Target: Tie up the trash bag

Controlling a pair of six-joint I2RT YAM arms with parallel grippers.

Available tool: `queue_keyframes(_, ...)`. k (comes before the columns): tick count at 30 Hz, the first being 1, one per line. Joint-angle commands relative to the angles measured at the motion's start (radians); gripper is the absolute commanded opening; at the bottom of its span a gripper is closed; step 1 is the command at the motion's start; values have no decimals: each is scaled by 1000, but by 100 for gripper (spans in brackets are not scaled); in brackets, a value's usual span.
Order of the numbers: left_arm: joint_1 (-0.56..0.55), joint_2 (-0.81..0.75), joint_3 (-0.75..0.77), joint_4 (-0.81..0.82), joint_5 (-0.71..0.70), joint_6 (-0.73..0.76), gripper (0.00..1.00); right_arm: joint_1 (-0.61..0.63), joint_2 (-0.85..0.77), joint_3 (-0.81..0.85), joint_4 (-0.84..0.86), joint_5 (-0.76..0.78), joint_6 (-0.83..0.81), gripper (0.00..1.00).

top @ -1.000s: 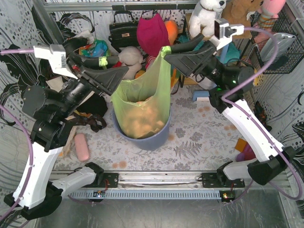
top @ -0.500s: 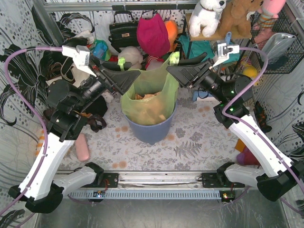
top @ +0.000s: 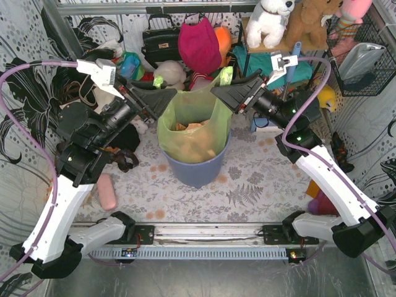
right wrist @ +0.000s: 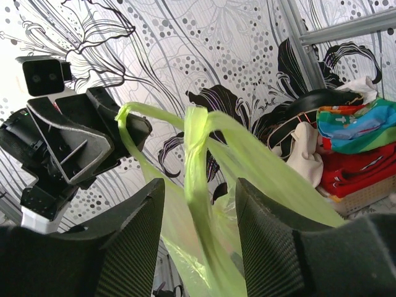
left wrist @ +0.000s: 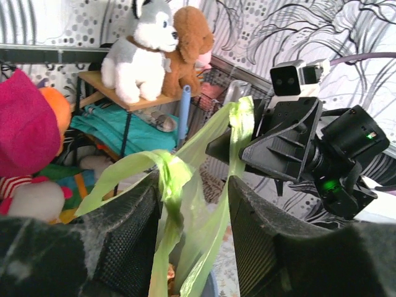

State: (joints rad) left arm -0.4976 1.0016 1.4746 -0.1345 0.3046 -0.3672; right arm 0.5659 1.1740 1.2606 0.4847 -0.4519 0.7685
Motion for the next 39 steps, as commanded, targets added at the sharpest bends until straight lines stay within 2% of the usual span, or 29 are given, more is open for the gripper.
queue_keyframes(1,-2,-22,53,-51,-83,79,54,-5,31,77,38,-26,-12,49)
queue_keyframes(11,-2,-14,179,-191,-217,81,55,-6,43,98,42,-17,-21,48)
queue_keyframes(17,-2,11,221,-244,-157,25,48,-6,34,93,36,-11,-33,47)
queue_keyframes(23,-2,27,215,-276,-131,6,44,-6,23,92,33,-13,-41,47)
queue_keyframes(31,-2,44,205,-235,-128,5,39,-5,15,82,48,-14,-39,46)
queue_keyframes(34,-2,63,219,-223,-124,12,30,-6,13,76,54,-13,-35,45)
queue_keyframes(38,-2,91,241,-248,-128,44,2,-6,9,70,51,-9,-38,44)
queue_keyframes(39,-2,98,249,-274,-155,64,0,-6,7,68,50,-7,-40,44)
